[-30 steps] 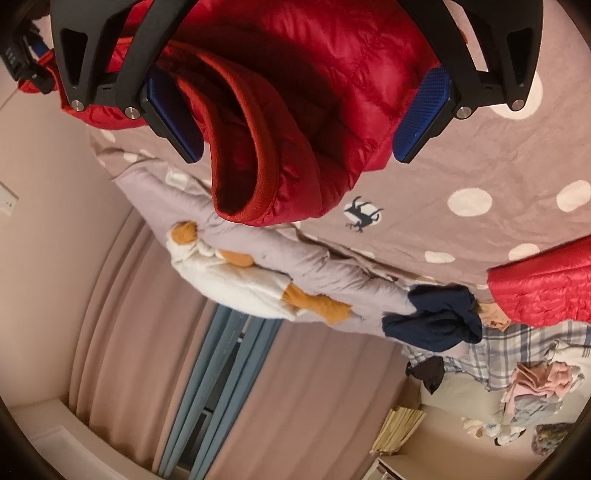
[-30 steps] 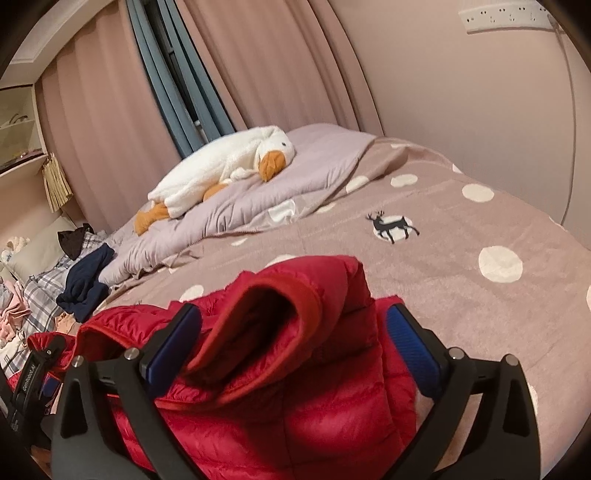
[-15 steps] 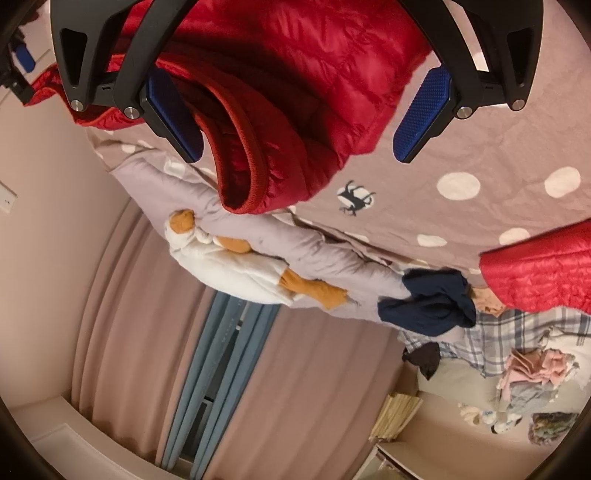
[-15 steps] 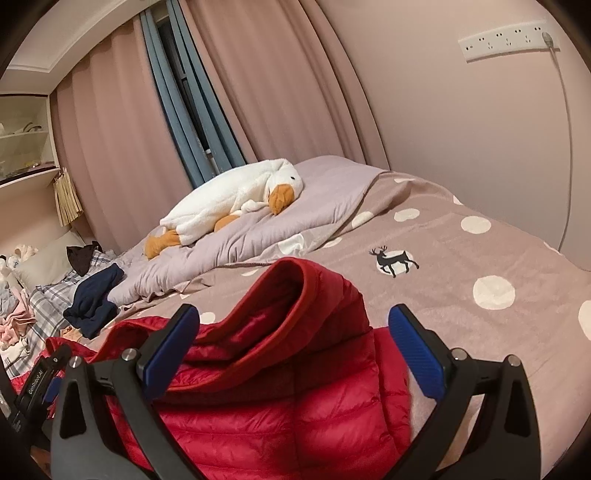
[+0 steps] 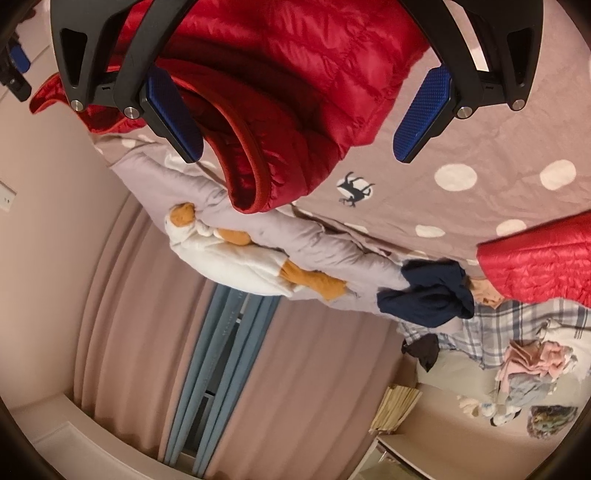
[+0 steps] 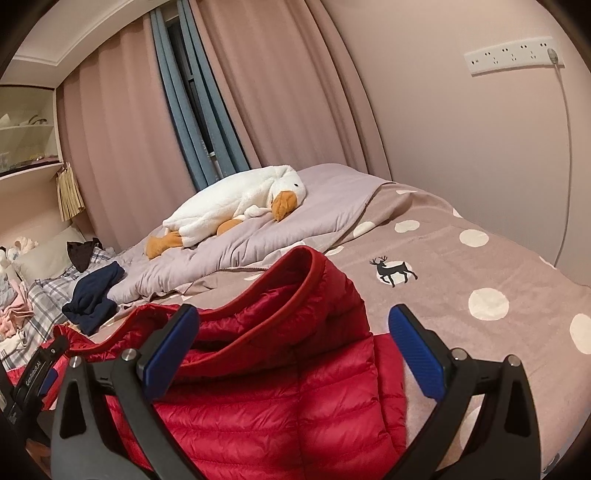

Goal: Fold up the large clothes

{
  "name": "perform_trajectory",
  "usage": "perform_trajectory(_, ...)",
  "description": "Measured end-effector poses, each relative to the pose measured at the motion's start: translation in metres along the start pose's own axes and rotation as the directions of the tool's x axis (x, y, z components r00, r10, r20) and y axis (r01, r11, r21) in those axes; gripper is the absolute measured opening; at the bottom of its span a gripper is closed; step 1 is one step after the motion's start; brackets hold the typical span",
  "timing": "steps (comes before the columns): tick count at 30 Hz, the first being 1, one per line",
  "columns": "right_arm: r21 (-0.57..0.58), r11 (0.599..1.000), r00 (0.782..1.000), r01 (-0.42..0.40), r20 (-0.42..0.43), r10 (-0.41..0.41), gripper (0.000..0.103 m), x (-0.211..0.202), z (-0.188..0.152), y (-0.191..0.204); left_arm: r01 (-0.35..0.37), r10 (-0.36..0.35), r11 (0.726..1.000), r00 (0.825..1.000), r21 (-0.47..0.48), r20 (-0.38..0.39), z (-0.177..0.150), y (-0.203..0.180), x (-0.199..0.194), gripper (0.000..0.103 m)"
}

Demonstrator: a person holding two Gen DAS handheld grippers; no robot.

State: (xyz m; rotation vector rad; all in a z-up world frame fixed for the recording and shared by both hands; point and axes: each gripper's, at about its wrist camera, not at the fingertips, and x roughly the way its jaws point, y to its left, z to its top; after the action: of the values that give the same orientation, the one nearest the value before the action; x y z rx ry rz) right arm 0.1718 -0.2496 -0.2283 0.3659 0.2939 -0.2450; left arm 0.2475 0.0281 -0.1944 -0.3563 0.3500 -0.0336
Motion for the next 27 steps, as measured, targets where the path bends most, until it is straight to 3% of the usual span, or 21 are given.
perform_trajectory(27, -0.009, 1.0, 0.999, -0.006, -0.032, 0.006, 0.102, 0.004, -0.004, 0.005, -0.004, 0.007, 0.998, 0.998, 0.059, -0.057, -0.006, -0.009, 0.008, 0.101)
